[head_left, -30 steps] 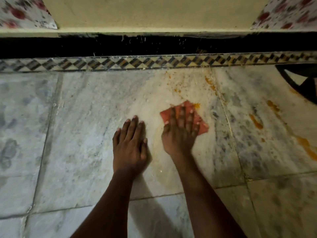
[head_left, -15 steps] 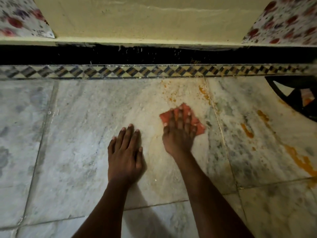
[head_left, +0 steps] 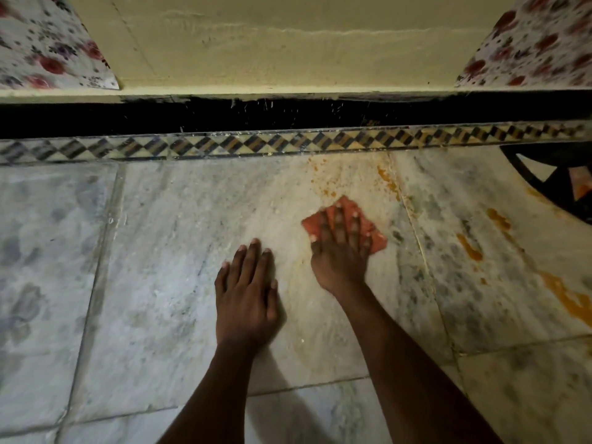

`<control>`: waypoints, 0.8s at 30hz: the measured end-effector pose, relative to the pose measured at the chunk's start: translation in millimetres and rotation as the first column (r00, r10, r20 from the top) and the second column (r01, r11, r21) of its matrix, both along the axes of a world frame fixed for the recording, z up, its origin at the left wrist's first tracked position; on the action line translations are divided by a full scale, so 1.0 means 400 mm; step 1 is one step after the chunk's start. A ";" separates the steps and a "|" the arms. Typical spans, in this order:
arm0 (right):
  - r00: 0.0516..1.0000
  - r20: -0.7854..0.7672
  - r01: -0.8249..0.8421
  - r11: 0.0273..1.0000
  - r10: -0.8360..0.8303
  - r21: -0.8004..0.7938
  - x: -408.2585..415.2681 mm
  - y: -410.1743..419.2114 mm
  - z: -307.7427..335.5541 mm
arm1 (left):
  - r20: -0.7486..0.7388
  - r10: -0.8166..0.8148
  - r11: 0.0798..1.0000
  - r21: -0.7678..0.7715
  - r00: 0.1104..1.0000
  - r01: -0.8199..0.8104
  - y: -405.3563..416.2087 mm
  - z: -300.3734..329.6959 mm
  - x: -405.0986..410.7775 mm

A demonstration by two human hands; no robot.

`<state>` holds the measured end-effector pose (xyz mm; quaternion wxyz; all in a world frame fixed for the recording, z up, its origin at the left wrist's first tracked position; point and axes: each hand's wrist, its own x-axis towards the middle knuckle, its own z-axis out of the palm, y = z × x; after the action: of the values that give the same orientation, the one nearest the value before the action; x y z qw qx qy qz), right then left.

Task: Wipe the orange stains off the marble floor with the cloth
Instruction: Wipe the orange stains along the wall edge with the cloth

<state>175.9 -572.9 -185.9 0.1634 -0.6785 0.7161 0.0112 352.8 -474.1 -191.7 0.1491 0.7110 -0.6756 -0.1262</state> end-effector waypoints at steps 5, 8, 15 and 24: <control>0.954 -0.041 -0.300 0.948 0.297 -0.105 -0.135 0.221 -0.006 | 0.001 0.002 1.000 -0.010 1.000 -0.002 0.001 0.004 0.003; 0.999 -0.028 0.037 0.995 -0.040 -0.088 -0.151 0.142 -0.009 | 0.001 0.007 1.000 -0.003 1.000 -0.007 -0.001 0.007 0.000; 0.995 0.068 -0.064 0.996 0.068 -0.068 0.024 -0.001 -0.004 | 0.029 -0.008 1.000 0.003 1.000 0.008 0.002 0.005 -0.003; 0.984 0.098 0.144 0.989 -0.147 0.035 -0.150 0.039 0.009 | 0.067 0.010 0.999 -0.035 0.998 -0.008 0.009 0.003 -0.015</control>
<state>115.9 -557.4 -182.3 0.2091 -0.6218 0.7543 -0.0250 346.7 -470.3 -190.7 0.1391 0.7152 -0.6790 -0.0897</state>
